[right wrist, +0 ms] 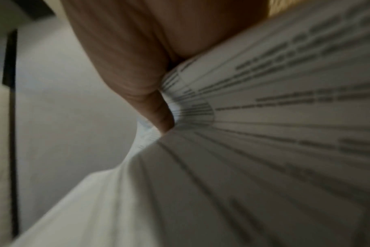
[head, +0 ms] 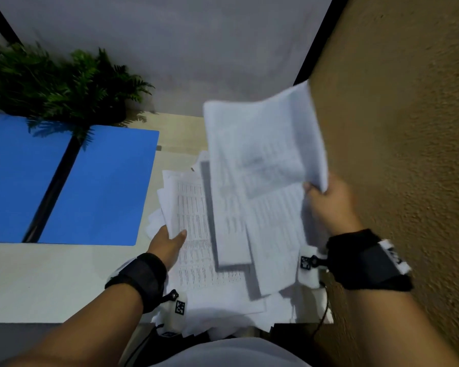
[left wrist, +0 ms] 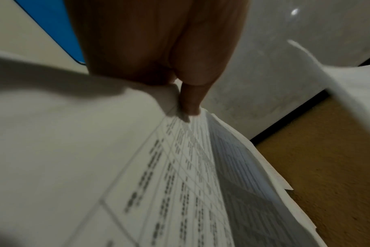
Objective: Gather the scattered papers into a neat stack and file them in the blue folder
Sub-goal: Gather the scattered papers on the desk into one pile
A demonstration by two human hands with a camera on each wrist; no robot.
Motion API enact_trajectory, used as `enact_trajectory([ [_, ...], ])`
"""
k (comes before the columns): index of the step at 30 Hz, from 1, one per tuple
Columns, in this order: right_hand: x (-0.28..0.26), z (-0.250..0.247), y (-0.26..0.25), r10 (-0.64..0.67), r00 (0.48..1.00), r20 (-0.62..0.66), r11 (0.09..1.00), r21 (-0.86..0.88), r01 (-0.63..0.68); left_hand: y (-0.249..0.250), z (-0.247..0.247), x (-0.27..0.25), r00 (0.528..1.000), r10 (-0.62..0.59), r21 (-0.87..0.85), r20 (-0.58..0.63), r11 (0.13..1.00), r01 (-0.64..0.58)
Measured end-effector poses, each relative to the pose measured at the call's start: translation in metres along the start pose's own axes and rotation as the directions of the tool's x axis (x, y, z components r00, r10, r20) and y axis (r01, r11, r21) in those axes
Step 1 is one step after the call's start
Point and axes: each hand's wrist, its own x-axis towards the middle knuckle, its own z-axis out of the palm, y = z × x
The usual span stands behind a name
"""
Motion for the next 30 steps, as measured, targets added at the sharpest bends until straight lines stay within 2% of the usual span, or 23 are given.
enact_trajectory([
  [2, -0.01, 0.03, 0.026, 0.074, 0.982, 0.173, 0.989, -0.137, -0.05, 0.006, 0.002, -0.004, 1.0, 0.001, 0.041, -0.025, 0.999, 0.0],
  [4, -0.023, 0.055, 0.05, 0.179, 0.955, 0.237, 0.955, -0.274, -0.111, 0.008, 0.004, -0.007, 0.999, -0.024, 0.084, -0.036, 0.996, 0.027],
  [6, -0.036, 0.075, 0.071, 0.235, 0.945, 0.226, 0.954, -0.238, -0.181, 0.009, 0.006, -0.011, 0.998, -0.056, 0.087, -0.023, 0.995, 0.058],
  [9, -0.041, 0.097, 0.091, 0.236, 0.969, 0.079, 0.952, -0.218, -0.214, 0.0, 0.01, -0.009, 0.998, -0.057, 0.006, -0.012, 0.998, 0.057],
  [11, -0.04, 0.106, 0.093, 0.297, 0.954, 0.025, 0.942, -0.172, -0.289, -0.007, 0.011, -0.008, 0.999, -0.044, -0.052, 0.009, 0.998, 0.044],
  [13, -0.043, 0.114, 0.088, 0.362, 0.931, 0.045, 0.928, -0.112, -0.356, -0.013, 0.014, -0.011, 1.0, -0.012, -0.044, 0.017, 0.999, 0.012],
  [16, -0.043, 0.121, 0.087, 0.364, 0.927, 0.091, 0.93, -0.077, -0.358, -0.013, 0.014, -0.015, 0.992, 0.072, 0.047, -0.1, 0.997, -0.067],
  [18, -0.035, 0.117, 0.09, 0.348, 0.937, 0.013, 0.935, -0.069, -0.347, -0.008, 0.005, -0.016, 0.978, 0.072, 0.027, -0.196, 0.997, -0.068],
  [19, -0.03, 0.112, 0.093, 0.327, 0.945, -0.03, 0.935, -0.135, -0.328, -0.008, -0.002, -0.015, 0.967, 0.063, 0.016, -0.245, 0.998, -0.061],
  [20, -0.025, 0.105, 0.097, 0.315, 0.949, -0.026, 0.922, -0.227, -0.313, -0.009, -0.01, -0.014, 0.96, 0.043, 0.013, -0.278, 0.999, -0.041],
  [21, -0.023, 0.099, 0.102, 0.32, 0.947, 0.036, 0.904, -0.31, -0.294, -0.013, -0.017, -0.012, 0.954, 0.017, -0.006, -0.3, 1.0, -0.02],
  [23, -0.028, 0.094, 0.107, 0.37, 0.9, 0.23, 0.903, -0.315, -0.291, -0.022, -0.026, -0.007, 0.956, -0.036, -0.025, -0.29, 0.999, 0.03],
  [25, -0.036, 0.097, 0.11, 0.37, 0.859, 0.353, 0.902, -0.359, -0.241, -0.028, -0.027, -0.003, 0.962, -0.066, -0.032, -0.266, 0.998, 0.06],
  [27, -0.041, 0.102, 0.114, 0.363, 0.862, 0.355, 0.9, -0.374, -0.225, -0.029, -0.026, -0.002, 0.967, -0.07, -0.053, -0.244, 0.997, 0.058],
  [28, -0.043, 0.103, 0.113, 0.374, 0.871, 0.319, 0.907, -0.323, -0.271, -0.029, -0.024, -0.002, 0.97, -0.059, -0.057, -0.235, 0.997, 0.047],
  [30, -0.041, 0.097, 0.114, 0.468, 0.864, 0.183, 0.883, -0.126, -0.452, -0.024, -0.023, -0.006, 0.973, -0.044, -0.054, -0.225, 0.998, 0.032],
])
